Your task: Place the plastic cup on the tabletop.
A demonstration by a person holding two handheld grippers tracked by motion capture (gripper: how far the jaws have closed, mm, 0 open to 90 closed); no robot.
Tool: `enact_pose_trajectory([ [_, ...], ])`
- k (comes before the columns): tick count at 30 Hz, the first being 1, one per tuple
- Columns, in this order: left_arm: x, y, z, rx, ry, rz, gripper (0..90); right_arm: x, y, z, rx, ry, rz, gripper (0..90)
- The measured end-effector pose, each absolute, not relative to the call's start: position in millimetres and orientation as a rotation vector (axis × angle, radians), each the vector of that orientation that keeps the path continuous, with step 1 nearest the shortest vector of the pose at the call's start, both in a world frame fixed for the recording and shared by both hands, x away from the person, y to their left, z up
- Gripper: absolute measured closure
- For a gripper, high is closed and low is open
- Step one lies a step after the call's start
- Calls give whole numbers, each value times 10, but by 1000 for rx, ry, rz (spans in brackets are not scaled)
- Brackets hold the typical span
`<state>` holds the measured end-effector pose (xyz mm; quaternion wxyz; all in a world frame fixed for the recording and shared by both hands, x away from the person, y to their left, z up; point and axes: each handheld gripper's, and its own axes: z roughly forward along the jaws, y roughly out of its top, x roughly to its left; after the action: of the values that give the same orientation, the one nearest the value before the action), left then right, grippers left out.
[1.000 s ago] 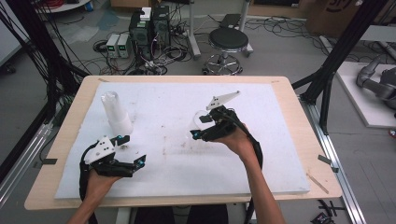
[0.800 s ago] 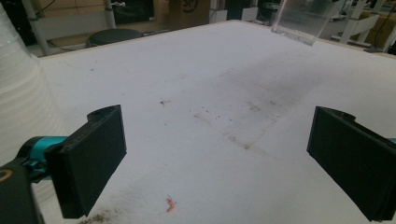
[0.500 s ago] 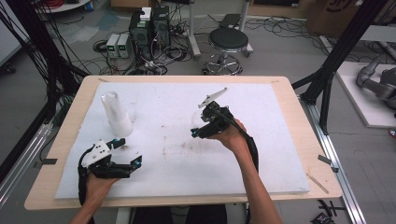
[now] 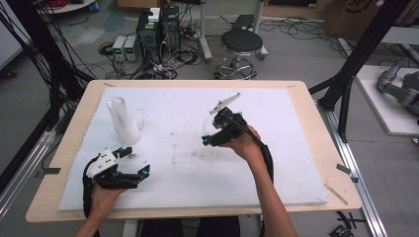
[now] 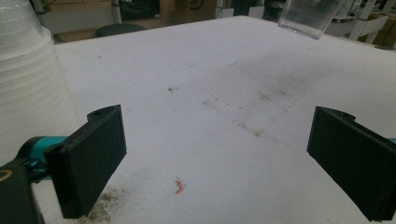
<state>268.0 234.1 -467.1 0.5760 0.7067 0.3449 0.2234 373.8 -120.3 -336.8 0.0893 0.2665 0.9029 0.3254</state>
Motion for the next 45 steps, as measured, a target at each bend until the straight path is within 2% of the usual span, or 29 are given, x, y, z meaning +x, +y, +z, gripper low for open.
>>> enact_pose_trajectory([
  [34, 2684, 2347, -4674, 1656, 808, 516, 47, 3973, -797, -3949, 786, 2719, 718, 324],
  [42, 2688, 2347, -4675, 1656, 808, 509, 47, 3975, -805, -3963, 790, 2705, 737, 320],
  [43, 2688, 2347, -4674, 1656, 807, 508, 47, 3971, -800, -3965, 794, 2703, 739, 312],
  [45, 2689, 2348, -4675, 1656, 805, 505, 47, 3972, -789, -3984, 780, 2693, 719, 176],
])
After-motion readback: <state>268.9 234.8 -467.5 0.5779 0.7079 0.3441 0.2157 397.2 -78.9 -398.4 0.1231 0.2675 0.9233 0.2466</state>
